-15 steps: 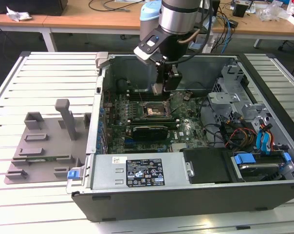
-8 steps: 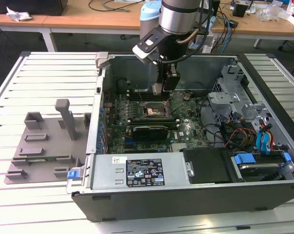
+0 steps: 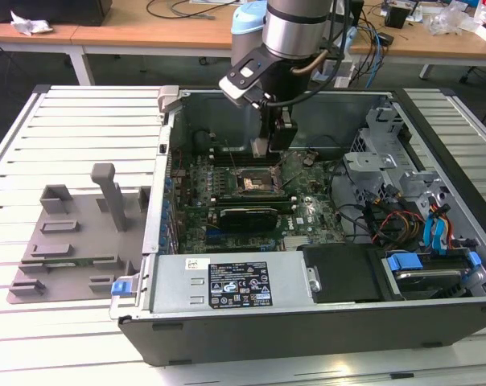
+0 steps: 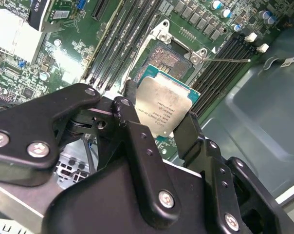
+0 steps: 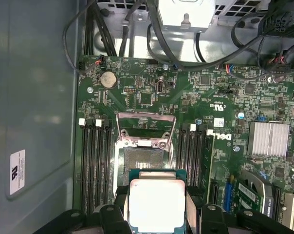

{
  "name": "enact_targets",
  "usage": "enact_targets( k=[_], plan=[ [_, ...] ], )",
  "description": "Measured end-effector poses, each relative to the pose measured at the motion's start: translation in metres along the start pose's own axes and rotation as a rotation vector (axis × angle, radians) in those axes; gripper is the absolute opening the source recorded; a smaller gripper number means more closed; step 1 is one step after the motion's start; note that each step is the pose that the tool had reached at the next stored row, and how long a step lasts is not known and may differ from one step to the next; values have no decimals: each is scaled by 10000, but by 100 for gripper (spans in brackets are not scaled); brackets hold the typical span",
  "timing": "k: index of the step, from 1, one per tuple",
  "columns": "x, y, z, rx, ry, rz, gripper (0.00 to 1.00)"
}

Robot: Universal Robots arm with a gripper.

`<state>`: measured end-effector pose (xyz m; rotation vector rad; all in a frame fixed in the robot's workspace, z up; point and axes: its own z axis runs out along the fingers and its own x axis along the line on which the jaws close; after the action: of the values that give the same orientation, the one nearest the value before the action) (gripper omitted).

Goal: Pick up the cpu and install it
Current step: 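Place the cpu into insertion slot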

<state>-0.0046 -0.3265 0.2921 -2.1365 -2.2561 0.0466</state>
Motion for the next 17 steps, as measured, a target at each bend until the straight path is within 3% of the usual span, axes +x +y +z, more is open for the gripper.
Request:
enact_targets(
  k=[17],
  plan=[
    [0,4,96,-1,1,0,55]
  ],
)
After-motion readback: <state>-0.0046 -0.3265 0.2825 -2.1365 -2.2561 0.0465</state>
